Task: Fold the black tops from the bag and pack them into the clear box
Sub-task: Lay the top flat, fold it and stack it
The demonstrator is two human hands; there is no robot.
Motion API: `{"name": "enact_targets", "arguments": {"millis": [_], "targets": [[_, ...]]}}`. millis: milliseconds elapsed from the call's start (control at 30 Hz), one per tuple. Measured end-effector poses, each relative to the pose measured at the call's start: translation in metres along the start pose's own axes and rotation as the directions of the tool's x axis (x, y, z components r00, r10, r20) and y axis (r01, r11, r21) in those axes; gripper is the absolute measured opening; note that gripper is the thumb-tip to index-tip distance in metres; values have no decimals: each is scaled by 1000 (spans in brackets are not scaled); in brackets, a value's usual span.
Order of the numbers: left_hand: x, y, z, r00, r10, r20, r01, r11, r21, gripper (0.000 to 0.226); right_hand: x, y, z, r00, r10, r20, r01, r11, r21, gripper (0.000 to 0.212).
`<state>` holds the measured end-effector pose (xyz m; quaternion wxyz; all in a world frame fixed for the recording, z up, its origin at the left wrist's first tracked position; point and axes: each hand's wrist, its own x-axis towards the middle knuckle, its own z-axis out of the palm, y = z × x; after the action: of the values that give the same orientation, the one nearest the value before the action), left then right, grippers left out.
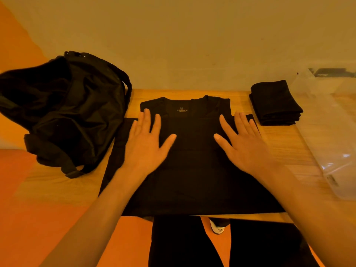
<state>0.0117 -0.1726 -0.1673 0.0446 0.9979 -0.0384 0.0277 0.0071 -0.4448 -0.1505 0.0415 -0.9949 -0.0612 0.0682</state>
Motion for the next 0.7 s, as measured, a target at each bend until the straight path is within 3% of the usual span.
{"name": "enact_targets", "arguments": {"millis": [100,200,333,433,533,700], "targets": [[-14,40,-2,980,193,-52,-198,973,-115,76,-39,-9,9,1000,-10,-25,9,1000,-9,85],[0,78,-4,903,429,-2,-417,877,-238,70,-85,1,17,999,31,43,-30,999,-36,89],[40,130,7,710,696,104,-679,717,-159,67,-120,22,23,985,141,103,-137,990,-45,102],[59,162,21,615,764,193,-769,636,-63,73,-132,30,30,985,148,89,-146,989,-22,99],[69,175,28,650,731,209,-744,668,-22,82,-137,32,32,983,151,100,-149,988,-26,89],[76,177,31,678,713,182,-725,688,7,88,-147,34,33,991,101,87,-104,994,23,94]]}}
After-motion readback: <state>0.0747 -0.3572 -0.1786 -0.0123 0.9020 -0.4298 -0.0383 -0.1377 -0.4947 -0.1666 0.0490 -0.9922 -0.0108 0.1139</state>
